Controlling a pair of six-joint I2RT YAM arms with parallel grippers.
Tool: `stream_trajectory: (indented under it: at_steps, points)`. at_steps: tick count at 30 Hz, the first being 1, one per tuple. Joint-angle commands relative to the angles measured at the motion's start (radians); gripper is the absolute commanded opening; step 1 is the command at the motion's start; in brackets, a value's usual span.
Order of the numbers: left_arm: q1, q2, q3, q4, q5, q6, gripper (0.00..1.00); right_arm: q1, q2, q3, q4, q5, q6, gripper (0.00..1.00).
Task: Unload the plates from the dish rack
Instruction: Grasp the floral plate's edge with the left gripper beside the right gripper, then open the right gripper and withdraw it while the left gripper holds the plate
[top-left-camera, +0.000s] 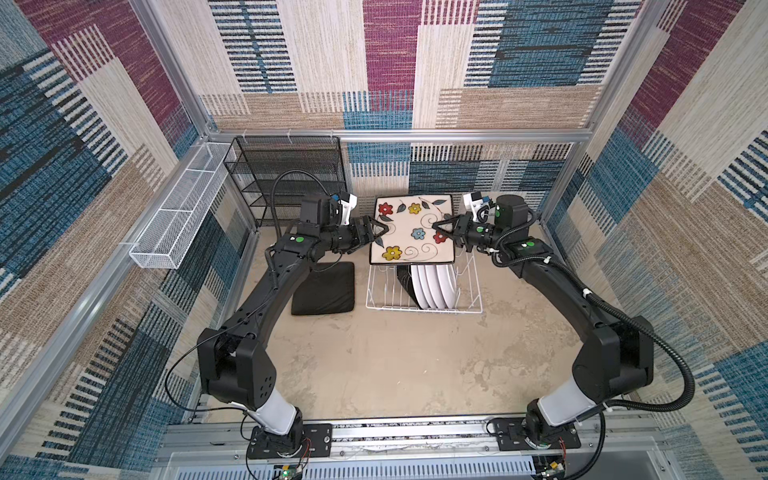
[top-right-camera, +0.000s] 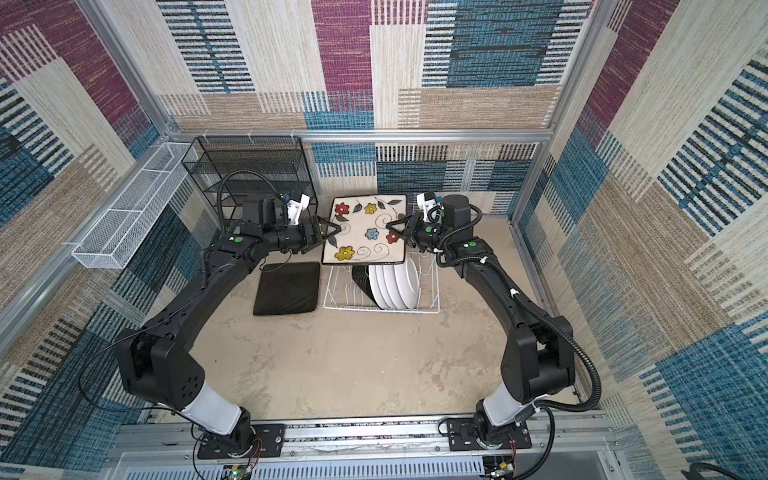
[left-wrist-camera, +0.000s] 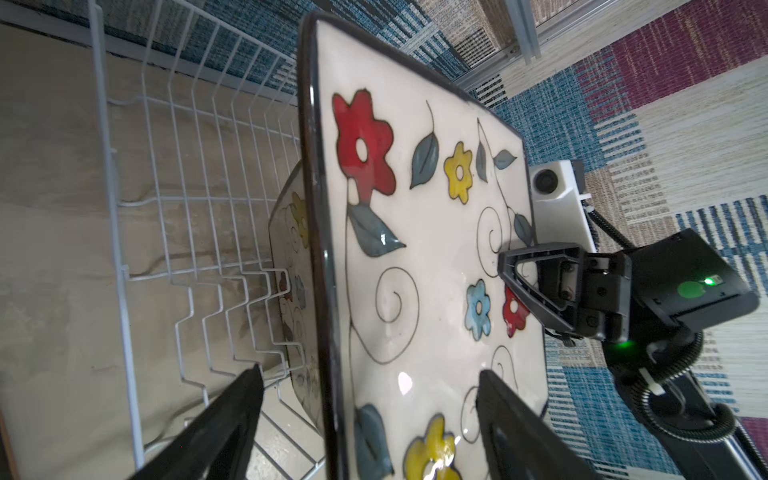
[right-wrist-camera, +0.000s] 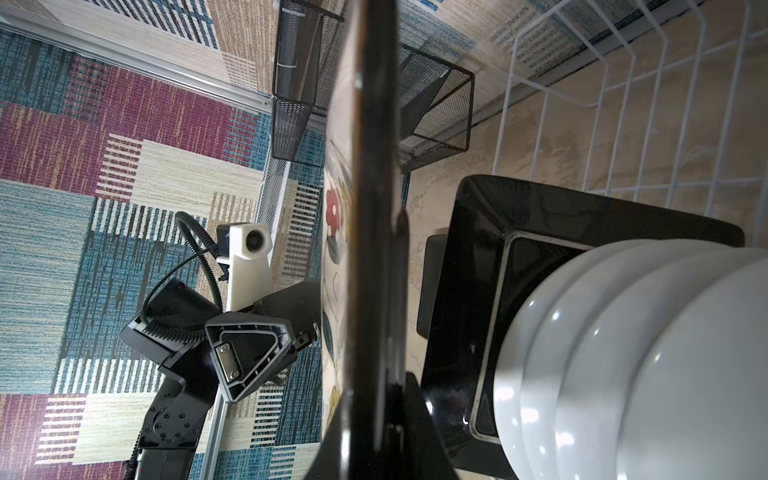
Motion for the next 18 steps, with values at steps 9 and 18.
stream_trajectory:
  at_steps: [9, 18]
  points:
    - [-0.004, 0.042, -0.022, 0.143, 0.194, -0.112, 0.7, 0.001, 0.017, -0.009, 0.265, -0.12, 0.018, 0.0]
    - [-0.01, 0.068, -0.03, 0.212, 0.269, -0.161, 0.54, 0.001, 0.026, -0.02, 0.28, -0.143, 0.017, 0.0]
